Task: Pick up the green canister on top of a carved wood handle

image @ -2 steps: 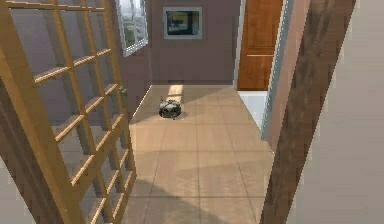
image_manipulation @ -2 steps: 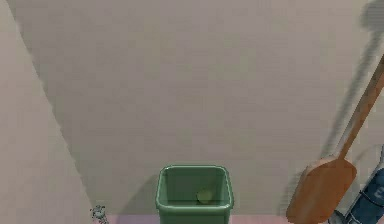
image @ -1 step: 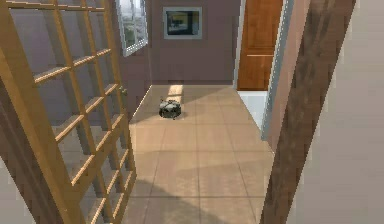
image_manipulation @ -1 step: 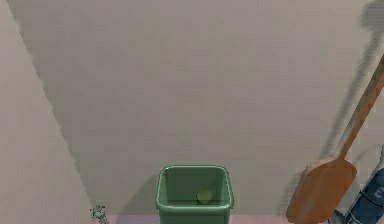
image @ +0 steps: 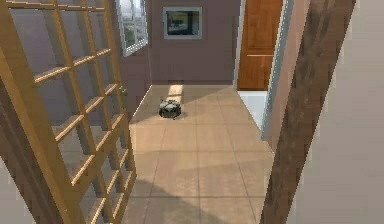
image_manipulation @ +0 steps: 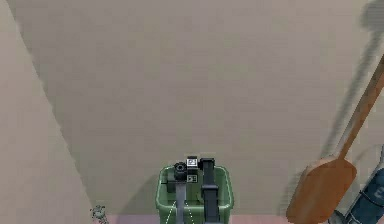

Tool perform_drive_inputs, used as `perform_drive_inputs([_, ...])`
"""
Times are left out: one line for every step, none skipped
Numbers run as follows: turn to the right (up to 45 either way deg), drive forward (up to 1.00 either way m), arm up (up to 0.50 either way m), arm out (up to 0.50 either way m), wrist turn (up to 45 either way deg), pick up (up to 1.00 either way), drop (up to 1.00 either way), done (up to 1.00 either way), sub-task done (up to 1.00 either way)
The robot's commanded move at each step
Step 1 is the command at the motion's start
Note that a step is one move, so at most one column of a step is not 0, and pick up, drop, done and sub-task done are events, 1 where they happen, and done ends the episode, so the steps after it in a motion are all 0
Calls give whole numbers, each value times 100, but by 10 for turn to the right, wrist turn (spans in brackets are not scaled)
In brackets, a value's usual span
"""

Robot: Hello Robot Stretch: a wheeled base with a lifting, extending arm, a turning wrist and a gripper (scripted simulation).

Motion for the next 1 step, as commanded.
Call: perform_drive_inputs([0, 0, 0, 0, 450, 0, 0, 0, 0])
